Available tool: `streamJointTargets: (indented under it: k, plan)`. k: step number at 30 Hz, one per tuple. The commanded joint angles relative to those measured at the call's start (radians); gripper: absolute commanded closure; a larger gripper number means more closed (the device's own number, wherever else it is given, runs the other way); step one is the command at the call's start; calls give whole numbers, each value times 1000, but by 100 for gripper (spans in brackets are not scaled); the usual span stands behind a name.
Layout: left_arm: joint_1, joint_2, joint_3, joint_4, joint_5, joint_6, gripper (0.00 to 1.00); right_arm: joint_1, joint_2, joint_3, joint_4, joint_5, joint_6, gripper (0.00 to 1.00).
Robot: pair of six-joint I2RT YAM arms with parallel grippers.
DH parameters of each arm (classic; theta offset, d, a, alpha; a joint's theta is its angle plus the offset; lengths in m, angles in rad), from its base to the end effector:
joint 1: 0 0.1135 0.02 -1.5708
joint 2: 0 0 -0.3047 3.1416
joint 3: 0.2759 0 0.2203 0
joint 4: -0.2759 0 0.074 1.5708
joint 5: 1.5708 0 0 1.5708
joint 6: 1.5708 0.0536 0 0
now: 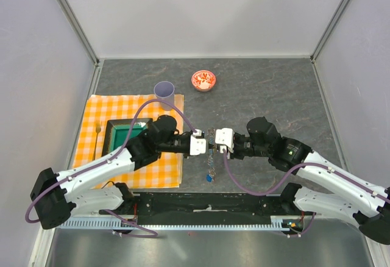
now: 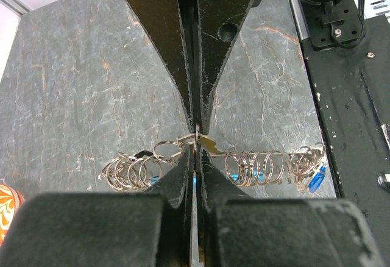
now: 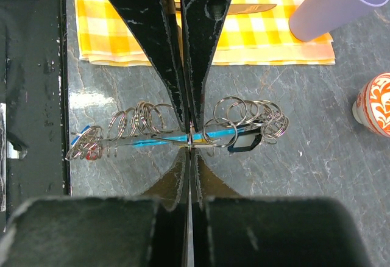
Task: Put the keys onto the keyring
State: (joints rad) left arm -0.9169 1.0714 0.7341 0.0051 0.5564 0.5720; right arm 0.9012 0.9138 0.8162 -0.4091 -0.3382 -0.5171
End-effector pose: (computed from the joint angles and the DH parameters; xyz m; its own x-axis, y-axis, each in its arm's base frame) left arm 0.1034 -0.1815 0.3285 0.3624 0.2827 -0.8881 0.9294 -0.0390 0.3669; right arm 0.0851 0.1362 0.3334 0.1928 -0.5078 -0.8396 -0.9484 0.1231 -0.2923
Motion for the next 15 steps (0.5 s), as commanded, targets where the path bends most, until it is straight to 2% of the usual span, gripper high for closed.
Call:
streamJointTargets:
  k: [1, 6, 15]
  plan:
    - [-2, 22, 67, 1, -6, -1, 98, 4, -4, 47, 44, -27, 2, 100]
    - [-2, 65, 113, -89, -27, -1, 98, 5, -3, 49, 44, -25, 0, 100]
    - [-2, 91, 152, -136, -42, -21, 98, 4, 5, 52, 46, -27, -4, 100]
